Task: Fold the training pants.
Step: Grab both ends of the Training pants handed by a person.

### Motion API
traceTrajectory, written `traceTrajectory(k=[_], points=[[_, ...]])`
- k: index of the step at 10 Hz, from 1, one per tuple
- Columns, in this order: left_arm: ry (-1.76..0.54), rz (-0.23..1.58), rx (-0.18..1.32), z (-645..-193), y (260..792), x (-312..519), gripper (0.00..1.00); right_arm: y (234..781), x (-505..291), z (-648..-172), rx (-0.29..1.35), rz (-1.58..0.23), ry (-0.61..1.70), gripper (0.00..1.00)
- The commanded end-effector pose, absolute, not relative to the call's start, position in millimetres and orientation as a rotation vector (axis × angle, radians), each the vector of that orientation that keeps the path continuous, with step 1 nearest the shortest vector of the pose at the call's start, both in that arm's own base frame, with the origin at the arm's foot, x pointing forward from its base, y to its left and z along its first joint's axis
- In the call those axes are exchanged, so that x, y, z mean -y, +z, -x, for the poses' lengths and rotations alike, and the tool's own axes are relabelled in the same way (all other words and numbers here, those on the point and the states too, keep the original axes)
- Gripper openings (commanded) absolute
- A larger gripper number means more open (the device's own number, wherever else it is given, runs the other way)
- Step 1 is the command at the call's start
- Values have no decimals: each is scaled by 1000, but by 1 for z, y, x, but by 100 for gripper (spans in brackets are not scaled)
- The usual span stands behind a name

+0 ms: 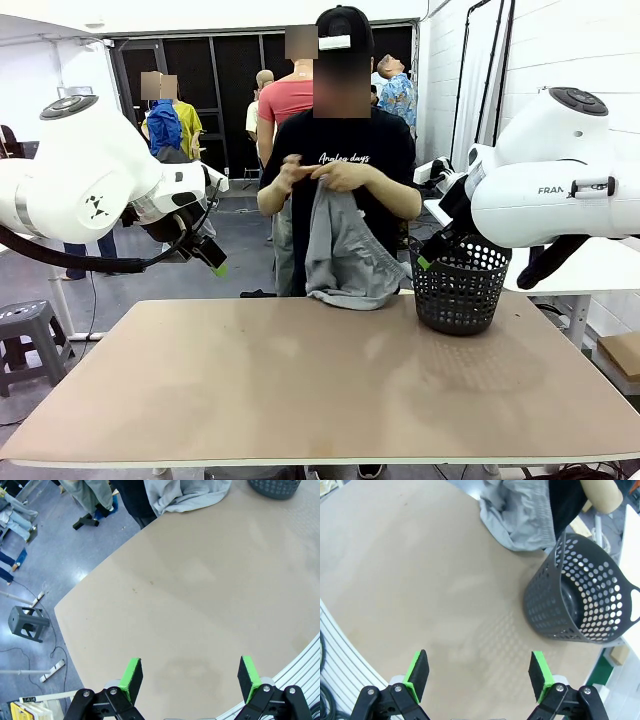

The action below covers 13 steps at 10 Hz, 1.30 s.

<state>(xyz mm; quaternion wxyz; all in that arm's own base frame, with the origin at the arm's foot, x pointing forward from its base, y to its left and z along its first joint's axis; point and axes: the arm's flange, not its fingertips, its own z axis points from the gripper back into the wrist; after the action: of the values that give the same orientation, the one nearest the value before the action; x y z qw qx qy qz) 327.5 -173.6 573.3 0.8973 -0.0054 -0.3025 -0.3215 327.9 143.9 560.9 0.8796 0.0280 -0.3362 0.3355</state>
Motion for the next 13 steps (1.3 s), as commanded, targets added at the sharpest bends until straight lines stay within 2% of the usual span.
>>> traceTrajectory(k=[1,13], points=[[-669,16,628,-328,573,174,100,559,-144,-329,695,-64,701,100],[-669,16,628,-328,573,174,100,559,-144,-329,695,-64,701,100]])
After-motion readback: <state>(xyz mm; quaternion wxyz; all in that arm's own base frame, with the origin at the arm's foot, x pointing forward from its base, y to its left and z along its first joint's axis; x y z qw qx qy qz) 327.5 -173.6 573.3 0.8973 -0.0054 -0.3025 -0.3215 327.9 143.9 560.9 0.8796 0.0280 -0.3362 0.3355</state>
